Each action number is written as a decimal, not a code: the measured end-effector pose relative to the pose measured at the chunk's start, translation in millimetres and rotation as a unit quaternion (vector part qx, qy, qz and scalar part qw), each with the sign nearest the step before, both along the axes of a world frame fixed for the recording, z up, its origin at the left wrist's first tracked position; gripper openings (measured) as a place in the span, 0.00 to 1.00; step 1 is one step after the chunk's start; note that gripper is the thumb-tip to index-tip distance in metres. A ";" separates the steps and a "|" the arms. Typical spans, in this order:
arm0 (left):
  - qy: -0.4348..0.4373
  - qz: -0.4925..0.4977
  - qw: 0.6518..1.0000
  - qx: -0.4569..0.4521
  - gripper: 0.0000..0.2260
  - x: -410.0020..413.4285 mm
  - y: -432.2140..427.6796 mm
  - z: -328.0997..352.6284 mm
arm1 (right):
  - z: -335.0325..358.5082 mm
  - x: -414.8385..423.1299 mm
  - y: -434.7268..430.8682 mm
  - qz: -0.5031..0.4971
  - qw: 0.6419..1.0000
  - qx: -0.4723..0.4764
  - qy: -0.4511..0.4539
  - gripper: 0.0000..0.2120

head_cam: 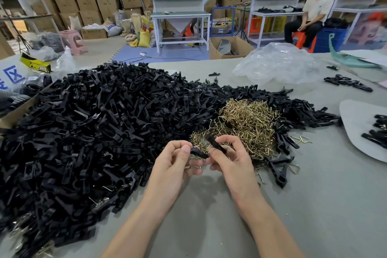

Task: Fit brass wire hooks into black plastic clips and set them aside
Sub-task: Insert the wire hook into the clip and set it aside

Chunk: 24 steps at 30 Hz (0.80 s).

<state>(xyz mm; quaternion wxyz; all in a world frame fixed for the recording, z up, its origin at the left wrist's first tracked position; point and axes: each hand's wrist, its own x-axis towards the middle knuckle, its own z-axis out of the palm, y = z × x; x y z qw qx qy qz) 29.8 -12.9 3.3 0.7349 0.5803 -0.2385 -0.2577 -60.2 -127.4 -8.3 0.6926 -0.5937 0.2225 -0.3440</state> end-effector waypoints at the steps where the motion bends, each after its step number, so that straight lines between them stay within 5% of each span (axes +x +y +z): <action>1: 0.002 0.002 1.000 -0.001 0.06 0.1 -0.2 -0.2 | -0.4 0.1 -0.7 0.001 1.000 0.006 0.000 0.13; 8: 0.043 -0.012 0.999 -0.017 0.08 -1.2 1.0 1.8 | -1.5 3.8 0.4 0.035 0.996 0.087 -0.005 0.09; 16: 0.053 0.028 0.998 0.014 0.17 -2.5 1.2 4.5 | -3.4 3.2 2.4 0.048 0.996 0.070 -0.020 0.12; 24: 0.068 0.012 0.997 0.025 0.16 -2.2 0.9 3.0 | -5.5 4.9 1.9 0.045 0.996 0.080 0.006 0.15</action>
